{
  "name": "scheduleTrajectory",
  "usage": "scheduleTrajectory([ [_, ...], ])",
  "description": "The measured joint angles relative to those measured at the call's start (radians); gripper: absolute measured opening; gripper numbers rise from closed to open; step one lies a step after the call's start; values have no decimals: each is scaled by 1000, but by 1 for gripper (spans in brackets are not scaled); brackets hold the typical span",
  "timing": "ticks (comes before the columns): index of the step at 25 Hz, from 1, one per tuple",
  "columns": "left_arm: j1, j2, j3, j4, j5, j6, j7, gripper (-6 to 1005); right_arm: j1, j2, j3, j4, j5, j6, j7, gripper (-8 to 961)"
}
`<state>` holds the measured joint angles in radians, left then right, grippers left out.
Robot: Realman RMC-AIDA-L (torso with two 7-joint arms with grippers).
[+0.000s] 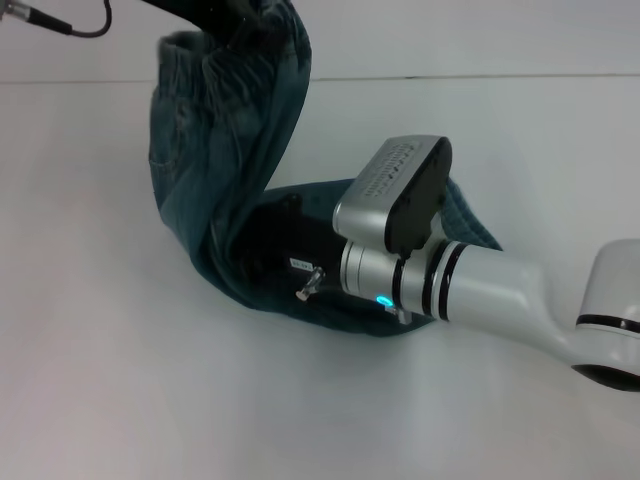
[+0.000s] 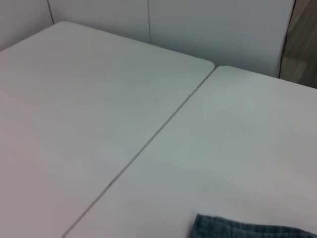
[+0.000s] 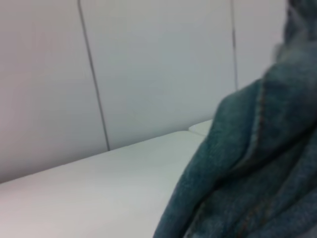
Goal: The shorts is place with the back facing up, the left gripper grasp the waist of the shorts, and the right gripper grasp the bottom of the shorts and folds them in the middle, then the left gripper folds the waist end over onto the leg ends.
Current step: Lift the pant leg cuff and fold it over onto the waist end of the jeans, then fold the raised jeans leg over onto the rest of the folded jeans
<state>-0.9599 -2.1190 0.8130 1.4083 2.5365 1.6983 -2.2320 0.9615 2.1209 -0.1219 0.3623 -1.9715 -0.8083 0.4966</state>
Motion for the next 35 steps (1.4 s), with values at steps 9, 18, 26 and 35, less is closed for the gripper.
scheduleTrajectory([
  [9,35,-22,14,-5,-8,-23,8,134,-147,-17,93,-118,-75,-86,-24,54],
  [18,61,-46,156,-118,-120,-117,11,136,-310,-28,411,-317,-36,-268,-21,70],
  [26,69,-50,384,-337,-323,-317,47,151,-360,-33,514,-370,235,-357,0,85],
  [35,46,-56,635,-518,-444,-597,30,168,-370,-30,505,-361,262,-349,24,102],
])
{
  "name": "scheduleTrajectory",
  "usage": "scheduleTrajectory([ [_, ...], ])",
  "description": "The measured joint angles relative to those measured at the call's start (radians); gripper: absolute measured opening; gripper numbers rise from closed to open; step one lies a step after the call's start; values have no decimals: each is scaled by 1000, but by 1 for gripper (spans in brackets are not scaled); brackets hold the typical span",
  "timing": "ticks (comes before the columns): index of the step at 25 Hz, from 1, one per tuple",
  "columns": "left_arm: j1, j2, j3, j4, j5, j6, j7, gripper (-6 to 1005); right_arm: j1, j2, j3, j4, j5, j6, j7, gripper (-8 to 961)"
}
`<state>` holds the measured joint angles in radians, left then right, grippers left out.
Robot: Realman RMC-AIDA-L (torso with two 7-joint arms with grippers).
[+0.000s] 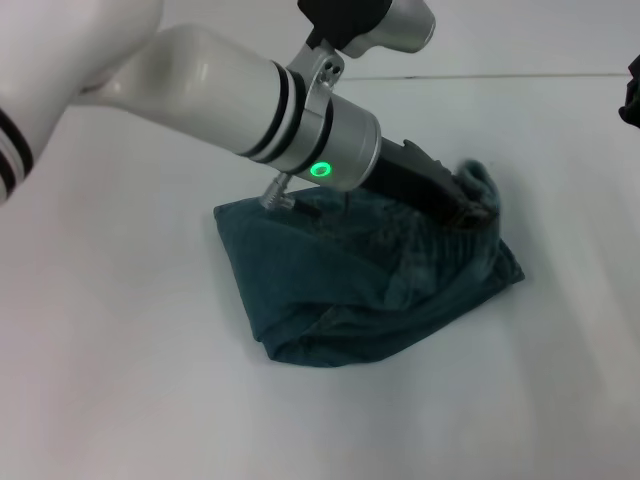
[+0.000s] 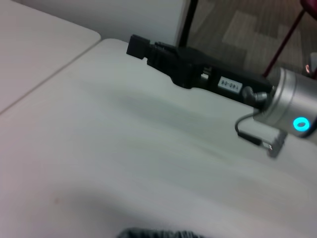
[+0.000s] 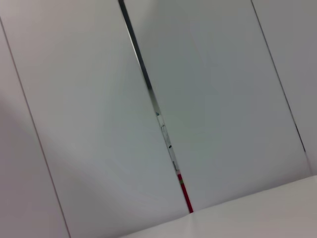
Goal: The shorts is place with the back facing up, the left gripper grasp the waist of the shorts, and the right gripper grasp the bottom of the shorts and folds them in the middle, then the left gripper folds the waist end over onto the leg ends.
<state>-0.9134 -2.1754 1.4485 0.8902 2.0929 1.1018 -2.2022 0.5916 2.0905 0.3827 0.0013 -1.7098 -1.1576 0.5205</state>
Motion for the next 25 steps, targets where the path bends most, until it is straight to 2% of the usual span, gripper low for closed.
scheduleTrajectory([
  [4,31,1,17,3,-86,-50,27,176,-3,3,-12,8,-1,0,0,109],
  [10,126,5,-15,73,-234,-52,108,367,-9,-1,-74,6,-2,-2,50,120],
  [12,175,6,-38,108,-278,-35,140,603,-9,-4,-138,-19,-2,-15,125,124],
  [13,198,6,-57,121,-291,-18,155,640,-8,-6,-187,-46,-3,-30,179,126],
  [16,261,6,-151,140,-306,71,187,750,-6,-6,-358,-154,-14,-101,350,131],
  [19,320,6,-281,135,-314,177,232,850,-12,-6,-536,-291,-35,-192,522,137],
  [21,360,7,-364,127,-322,245,262,901,-26,-7,-684,-437,-74,-307,707,140],
  [22,385,10,-416,118,-332,287,279,926,-26,-7,-684,-437,-74,-307,707,142],
  [24,418,15,-483,102,-343,342,308,952,-35,-10,-757,-542,-121,-388,821,146],
  [25,437,18,-519,94,-343,373,324,952,-38,-11,-781,-590,-143,-423,870,192],
])
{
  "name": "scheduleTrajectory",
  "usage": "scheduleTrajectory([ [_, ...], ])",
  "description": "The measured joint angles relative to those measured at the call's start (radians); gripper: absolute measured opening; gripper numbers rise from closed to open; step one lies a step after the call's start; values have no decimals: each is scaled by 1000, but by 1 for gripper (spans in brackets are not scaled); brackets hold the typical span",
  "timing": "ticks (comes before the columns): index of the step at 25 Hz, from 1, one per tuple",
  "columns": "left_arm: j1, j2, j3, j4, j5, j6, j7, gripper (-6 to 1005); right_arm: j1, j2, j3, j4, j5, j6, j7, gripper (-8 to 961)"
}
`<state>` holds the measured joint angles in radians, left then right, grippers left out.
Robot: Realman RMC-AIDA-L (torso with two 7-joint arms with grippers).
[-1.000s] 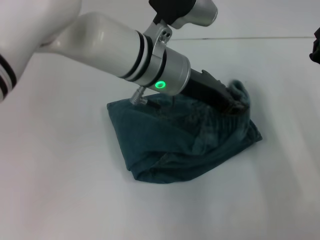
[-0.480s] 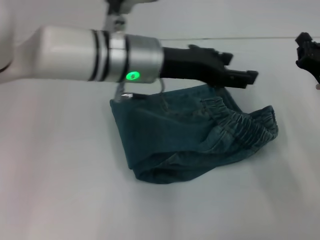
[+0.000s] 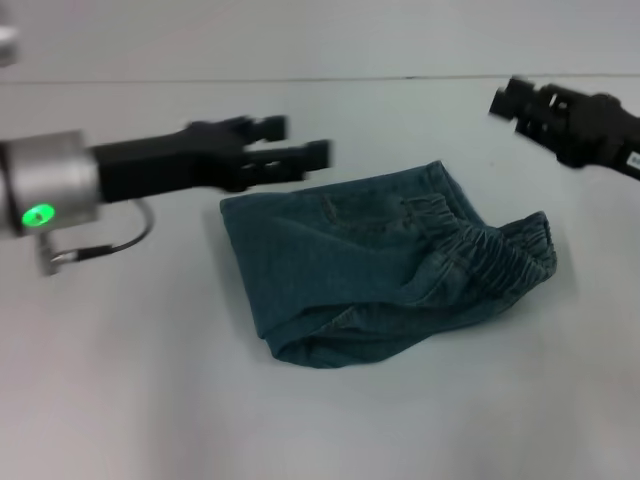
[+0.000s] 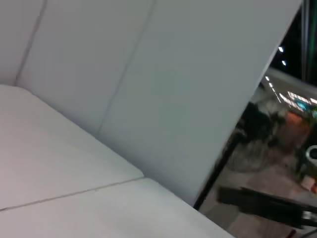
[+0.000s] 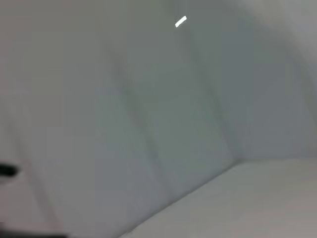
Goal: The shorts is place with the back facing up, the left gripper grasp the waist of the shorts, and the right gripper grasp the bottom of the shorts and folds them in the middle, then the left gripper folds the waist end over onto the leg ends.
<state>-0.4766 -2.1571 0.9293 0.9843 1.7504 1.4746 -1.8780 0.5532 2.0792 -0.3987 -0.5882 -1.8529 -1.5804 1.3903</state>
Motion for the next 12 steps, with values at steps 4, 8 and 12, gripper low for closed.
scheduleTrajectory([
  [4,68,16,-100,-13,23,82,43,952,-9,-3,-54,-214,-131,-183,183,376],
  [8,109,25,-197,-11,119,176,80,952,-14,-5,-53,-351,-275,-333,263,465],
  [12,123,28,-268,-7,246,246,85,952,-40,-13,-46,-378,-368,-363,271,554],
])
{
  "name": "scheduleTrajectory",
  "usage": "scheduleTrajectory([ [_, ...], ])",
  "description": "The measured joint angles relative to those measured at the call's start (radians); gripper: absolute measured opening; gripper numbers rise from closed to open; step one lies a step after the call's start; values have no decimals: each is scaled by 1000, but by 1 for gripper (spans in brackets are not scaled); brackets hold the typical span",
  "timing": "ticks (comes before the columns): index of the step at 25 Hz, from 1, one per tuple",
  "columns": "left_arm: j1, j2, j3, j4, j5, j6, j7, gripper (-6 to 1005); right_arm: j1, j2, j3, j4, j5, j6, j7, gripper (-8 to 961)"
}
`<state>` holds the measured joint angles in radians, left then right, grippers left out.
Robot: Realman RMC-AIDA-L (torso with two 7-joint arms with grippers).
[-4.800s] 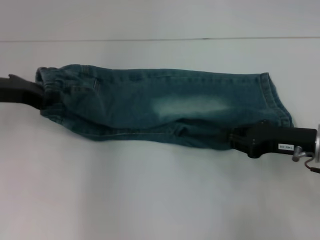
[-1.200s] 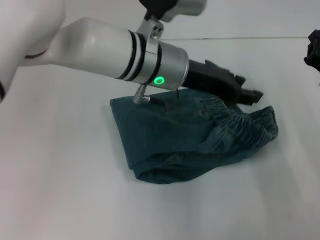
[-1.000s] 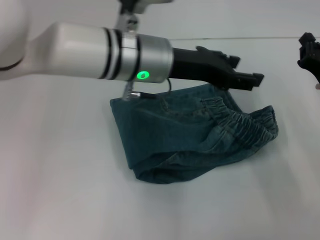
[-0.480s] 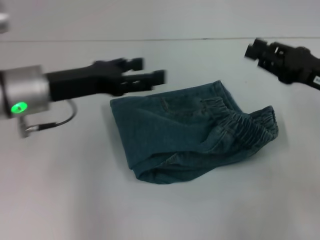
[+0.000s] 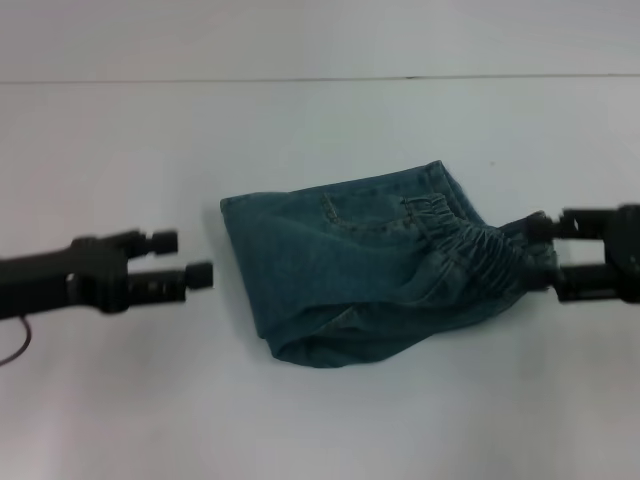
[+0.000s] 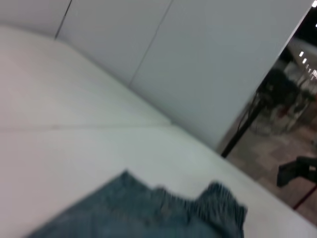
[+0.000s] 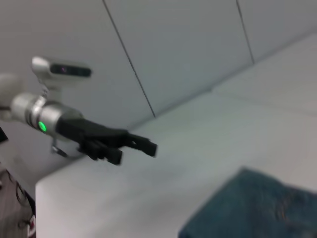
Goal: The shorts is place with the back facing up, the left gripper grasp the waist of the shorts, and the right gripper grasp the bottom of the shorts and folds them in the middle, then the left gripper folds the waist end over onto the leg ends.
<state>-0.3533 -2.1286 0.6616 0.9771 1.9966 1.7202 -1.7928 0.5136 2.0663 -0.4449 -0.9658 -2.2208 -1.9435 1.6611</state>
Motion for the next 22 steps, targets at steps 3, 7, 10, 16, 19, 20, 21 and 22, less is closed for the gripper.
scheduleTrajectory([
  [3,6,0,-12,1,56,6,1,952,-34,-4,3,6,-34,43,-22,621],
  [7,7,-4,-8,-1,74,2,1,952,-66,-9,10,7,-22,75,-25,826],
  [10,3,-4,-7,-3,75,0,2,952,-72,-10,8,6,-20,91,-25,834],
  [16,-8,-2,-7,-5,76,1,1,952,-73,-8,-4,6,-24,120,-24,836],
  [19,-10,-1,-7,-5,76,1,1,952,-74,-7,-5,6,-25,129,-25,837],
  [20,-10,-1,-7,-6,76,1,1,952,-74,-7,-6,6,-26,130,-25,837],
  [21,-10,-2,-7,-6,76,1,1,952,-74,-6,-6,6,-26,131,-25,837],
  [22,-10,-2,-7,-6,76,1,1,952,-74,-6,-7,6,-26,131,-25,837],
])
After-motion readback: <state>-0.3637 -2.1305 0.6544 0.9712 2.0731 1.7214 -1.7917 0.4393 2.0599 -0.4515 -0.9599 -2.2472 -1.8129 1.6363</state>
